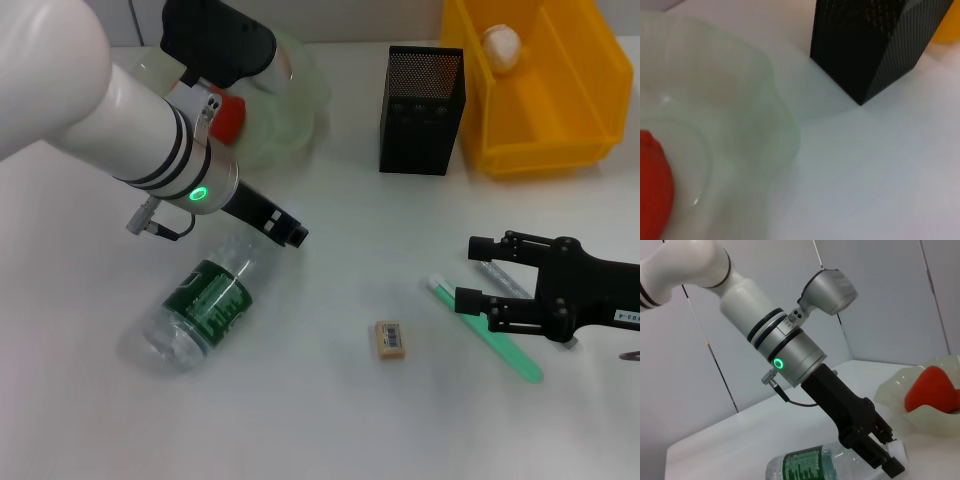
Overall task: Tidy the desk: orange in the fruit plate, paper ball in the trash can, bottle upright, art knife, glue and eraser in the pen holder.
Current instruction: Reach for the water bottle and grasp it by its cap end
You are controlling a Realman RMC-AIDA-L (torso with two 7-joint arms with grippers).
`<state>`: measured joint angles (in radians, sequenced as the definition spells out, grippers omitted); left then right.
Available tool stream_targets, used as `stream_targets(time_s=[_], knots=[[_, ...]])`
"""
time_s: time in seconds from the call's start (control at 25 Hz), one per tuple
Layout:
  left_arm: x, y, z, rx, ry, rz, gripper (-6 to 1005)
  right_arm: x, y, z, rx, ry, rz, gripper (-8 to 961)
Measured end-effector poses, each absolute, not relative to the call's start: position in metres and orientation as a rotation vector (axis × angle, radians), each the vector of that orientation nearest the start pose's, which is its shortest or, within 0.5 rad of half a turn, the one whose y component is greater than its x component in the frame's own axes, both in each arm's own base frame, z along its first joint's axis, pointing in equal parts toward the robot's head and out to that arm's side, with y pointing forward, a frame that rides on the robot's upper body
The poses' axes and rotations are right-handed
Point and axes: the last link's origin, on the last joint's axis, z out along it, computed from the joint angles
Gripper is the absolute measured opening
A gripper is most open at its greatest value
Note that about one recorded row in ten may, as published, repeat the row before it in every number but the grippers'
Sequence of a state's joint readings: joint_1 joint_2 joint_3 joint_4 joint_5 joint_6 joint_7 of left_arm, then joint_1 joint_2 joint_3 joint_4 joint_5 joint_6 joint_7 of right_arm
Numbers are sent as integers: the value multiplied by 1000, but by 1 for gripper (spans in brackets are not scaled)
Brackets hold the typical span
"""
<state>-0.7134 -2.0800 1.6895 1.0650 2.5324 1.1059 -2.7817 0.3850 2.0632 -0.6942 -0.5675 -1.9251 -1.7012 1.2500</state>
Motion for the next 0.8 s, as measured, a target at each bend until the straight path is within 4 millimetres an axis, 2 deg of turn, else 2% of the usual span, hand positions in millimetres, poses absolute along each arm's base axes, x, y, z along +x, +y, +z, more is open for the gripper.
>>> stream_targets(time_s=[0.16,0.2,0.28,0.32,0.36,0.4,0.48,0.56,0.68,0.8], knots=[[-159,377,-73,-2532,-861,346,453,292,272,-1,-2710,672,897,789],[-146,368,-64,-2566,-803,258,453,292,272,-1,-2710,672,897,789],[-146,368,-64,-2566,-803,258,452,291,273,0,-2707,673,903,789],[-132,355,-47,-2586,-755,112,452,291,273,0,-2705,674,905,789],[-129,345,-24,-2553,-731,-34,452,290,274,1,-2703,678,910,789],[-129,345,-24,-2553,-731,-34,452,290,274,1,-2703,678,910,789],[-133,340,-11,-2529,-714,-128,452,290,275,1,-2703,684,912,789],[-133,340,-11,-2529,-714,-128,452,289,275,1,-2700,689,918,789],[-145,331,4,-2556,-662,-386,451,288,276,0,-2699,694,923,788],[-151,330,6,-2559,-638,-469,451,286,277,-1,-2694,698,938,788]])
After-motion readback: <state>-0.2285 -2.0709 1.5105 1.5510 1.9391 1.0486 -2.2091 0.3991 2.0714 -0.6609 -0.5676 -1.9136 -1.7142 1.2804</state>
